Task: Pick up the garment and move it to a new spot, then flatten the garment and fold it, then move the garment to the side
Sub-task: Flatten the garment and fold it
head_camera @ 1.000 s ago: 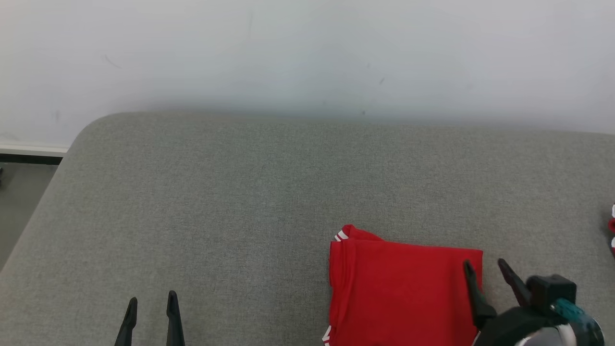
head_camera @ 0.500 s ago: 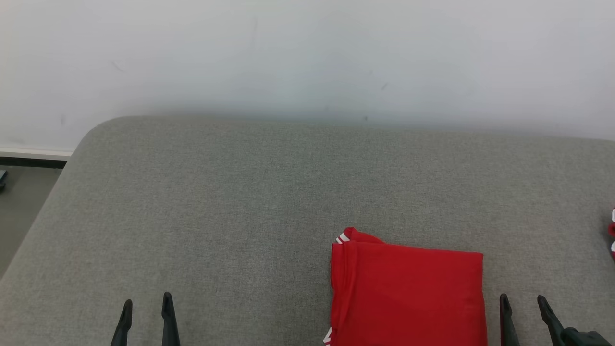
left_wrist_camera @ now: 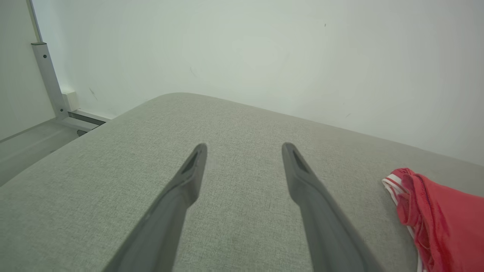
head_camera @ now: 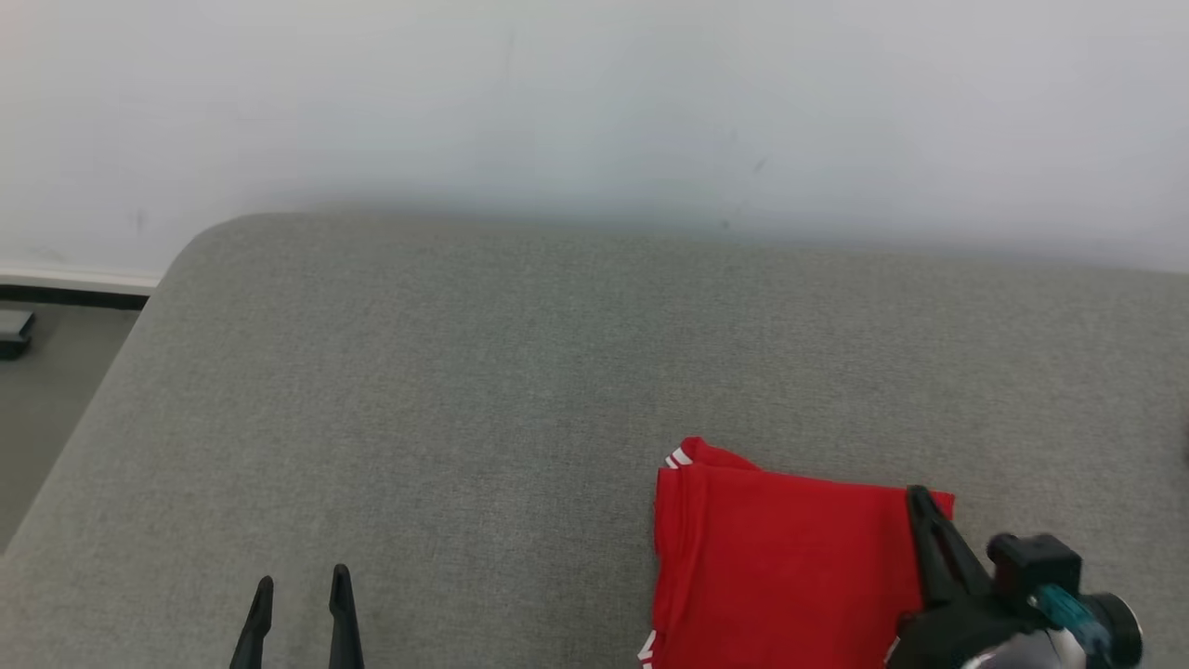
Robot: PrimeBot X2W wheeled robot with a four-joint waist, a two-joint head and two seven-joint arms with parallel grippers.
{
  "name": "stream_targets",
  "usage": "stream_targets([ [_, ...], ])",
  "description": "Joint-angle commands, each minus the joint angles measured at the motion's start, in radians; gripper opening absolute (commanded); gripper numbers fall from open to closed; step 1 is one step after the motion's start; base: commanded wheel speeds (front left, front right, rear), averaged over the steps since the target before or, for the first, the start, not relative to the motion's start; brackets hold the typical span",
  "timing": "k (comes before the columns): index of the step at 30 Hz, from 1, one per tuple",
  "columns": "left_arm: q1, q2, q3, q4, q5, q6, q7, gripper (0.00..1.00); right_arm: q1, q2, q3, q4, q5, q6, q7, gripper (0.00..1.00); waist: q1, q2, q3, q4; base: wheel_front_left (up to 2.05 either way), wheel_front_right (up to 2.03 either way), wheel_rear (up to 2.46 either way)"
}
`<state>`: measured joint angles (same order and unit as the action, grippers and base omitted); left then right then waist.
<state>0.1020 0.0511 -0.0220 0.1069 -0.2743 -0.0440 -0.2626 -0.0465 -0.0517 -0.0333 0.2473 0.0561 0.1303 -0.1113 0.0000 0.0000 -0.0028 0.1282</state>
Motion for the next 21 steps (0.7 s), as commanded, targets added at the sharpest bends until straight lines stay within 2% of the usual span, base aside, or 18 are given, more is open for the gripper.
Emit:
stream_targets([
  [1, -0.008, -0.001, -0.004, -0.002, -0.001, 0.003, -0.002, 1.00, -0.039, -0.010, 0.019, 0.026, -0.007, 0.000, 0.025, 0.00, 0.0000, 0.0000, 0.012, 0.023, 0.00, 0.00, 0.00],
  [9, -0.028, -0.001, -0.027, -0.002, -0.008, 0.008, -0.002, 1.00, -0.172, -0.032, 0.090, 0.171, 0.016, 0.000, 0.129, 0.00, 0.0000, 0.0000, 0.055, 0.097, 0.00, 0.00, 0.00],
  [21, -0.039, -0.001, -0.051, -0.004, -0.022, 0.012, -0.002, 1.00, -0.288, -0.045, 0.196, 0.342, 0.030, 0.000, 0.143, 0.00, 0.0000, 0.0000, 0.099, 0.196, 0.00, 0.00, 0.00],
])
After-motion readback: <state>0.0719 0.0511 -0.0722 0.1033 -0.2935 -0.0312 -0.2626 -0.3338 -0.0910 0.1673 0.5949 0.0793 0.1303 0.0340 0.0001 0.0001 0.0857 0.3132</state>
